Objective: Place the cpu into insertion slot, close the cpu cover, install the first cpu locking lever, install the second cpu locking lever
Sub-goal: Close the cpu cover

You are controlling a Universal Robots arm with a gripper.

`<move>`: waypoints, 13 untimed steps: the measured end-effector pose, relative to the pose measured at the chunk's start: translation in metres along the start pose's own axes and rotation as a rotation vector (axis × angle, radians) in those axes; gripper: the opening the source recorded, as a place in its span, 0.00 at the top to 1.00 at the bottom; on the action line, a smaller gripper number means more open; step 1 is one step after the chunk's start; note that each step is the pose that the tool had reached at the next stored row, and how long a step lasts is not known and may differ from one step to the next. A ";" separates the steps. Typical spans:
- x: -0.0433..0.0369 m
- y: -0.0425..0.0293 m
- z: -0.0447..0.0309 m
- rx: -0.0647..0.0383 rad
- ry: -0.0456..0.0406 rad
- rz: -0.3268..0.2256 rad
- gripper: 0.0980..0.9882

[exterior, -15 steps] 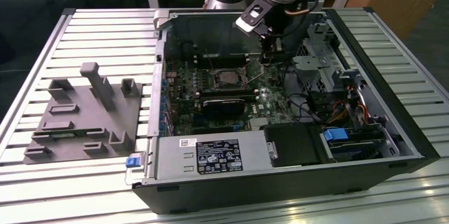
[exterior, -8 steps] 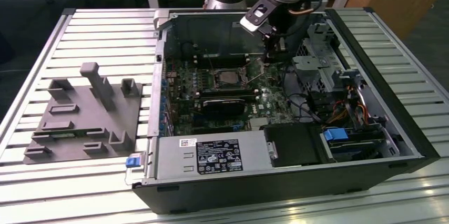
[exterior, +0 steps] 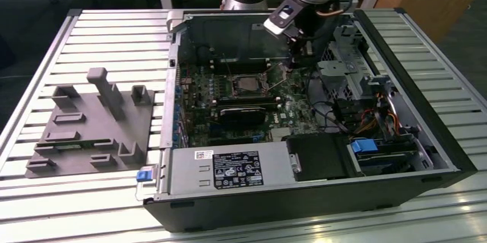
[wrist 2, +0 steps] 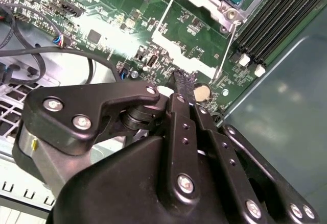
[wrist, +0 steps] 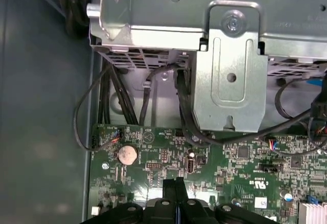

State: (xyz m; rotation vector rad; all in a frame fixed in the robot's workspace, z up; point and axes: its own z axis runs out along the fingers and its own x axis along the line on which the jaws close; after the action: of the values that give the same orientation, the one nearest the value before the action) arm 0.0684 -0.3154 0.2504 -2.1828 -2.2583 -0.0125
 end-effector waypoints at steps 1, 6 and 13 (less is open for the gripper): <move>0.0001 0.0006 0.0004 0.000 -0.0002 0.000 0.98; 0.0003 0.0020 0.0035 0.000 -0.0009 0.000 0.98; 0.0005 0.0005 0.0107 0.000 -0.0009 0.000 0.98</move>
State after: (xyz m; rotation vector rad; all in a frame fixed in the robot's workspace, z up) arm 0.0689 -0.3148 0.2397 -2.1832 -2.2588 -0.0114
